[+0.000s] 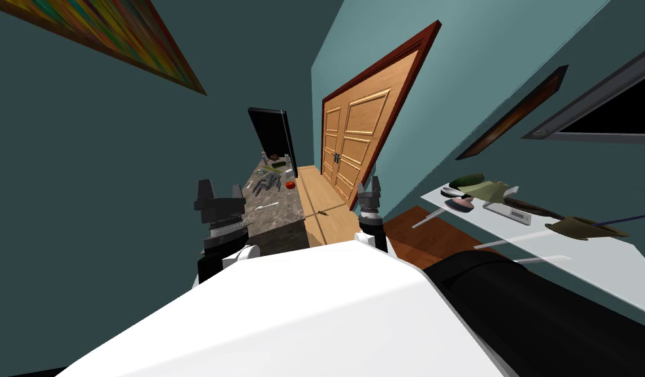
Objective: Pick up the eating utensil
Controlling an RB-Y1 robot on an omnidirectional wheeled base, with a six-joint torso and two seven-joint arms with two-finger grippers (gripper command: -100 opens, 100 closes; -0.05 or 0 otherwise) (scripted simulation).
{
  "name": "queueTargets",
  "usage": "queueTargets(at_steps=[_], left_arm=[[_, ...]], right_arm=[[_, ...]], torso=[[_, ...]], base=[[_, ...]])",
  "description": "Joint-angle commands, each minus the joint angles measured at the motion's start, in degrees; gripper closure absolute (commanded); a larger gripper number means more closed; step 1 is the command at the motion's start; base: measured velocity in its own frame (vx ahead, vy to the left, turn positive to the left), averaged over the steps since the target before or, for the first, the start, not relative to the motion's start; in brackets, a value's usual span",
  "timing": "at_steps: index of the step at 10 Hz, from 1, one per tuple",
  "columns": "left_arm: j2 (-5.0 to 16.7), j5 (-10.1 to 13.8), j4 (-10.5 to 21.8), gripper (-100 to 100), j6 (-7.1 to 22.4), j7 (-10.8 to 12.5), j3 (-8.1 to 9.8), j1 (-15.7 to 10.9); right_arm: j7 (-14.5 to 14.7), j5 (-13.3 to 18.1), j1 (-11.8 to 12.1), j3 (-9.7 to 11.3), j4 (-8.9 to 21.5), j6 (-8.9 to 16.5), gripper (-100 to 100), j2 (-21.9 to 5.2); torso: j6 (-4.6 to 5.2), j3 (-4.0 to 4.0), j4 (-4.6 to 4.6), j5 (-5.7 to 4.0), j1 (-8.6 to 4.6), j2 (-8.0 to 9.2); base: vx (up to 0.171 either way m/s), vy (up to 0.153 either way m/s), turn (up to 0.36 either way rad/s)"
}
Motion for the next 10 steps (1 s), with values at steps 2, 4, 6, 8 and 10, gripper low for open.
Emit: queueTargets(at_steps=[2, 4, 6, 8, 10], left_arm=[[3.82, -1.25, 0.84, -100, -0.25, 0.55, -0.59, 1.95], [7.36, -2.90, 2.28, -100, -0.63, 1.49, -1.30, 4.71], [11.03, -4.94, 4.46, -100, -1.19, 2.95, -2.15, 8.36], [14.46, -7.20, 7.37, -100, -1.91, 4.94, -3.10, 11.85], [16.85, -8.37, 9.09, -100, -2.33, 6.13, -3.58, 14.71]], right_arm=[[0.00, 0.00, 0.00, 0.00, 0.00, 0.00, 0, 0.00], [0.00, 0.00, 0.00, 0.01, 0.00, 0.00, 0, 0.01], [0.00, 0.00, 0.00, 0.01, 0.00, 0.00, 0, 0.01], [0.00, 0.00, 0.00, 0.01, 0.00, 0.00, 0, 0.01], [0.00, 0.00, 0.00, 0.01, 0.00, 0.00, 0, 0.01]], torso=[[0.00, 0.00, 0.00, -0.01, -0.07, 0.00], [0.00, -0.01, -0.01, -0.05, -0.23, -0.02], [0.00, -0.05, -0.02, -0.09, -0.44, -0.08], [0.00, -0.06, -0.03, -0.12, -0.54, -0.11], [0.00, -0.08, -0.03, -0.10, -0.40, -0.13]], base=[[0.006, -0.035, -0.008], [0.018, -0.086, -0.015], [0.027, -0.132, -0.018], [0.049, -0.149, -0.025], [0.024, -0.083, -0.018]])
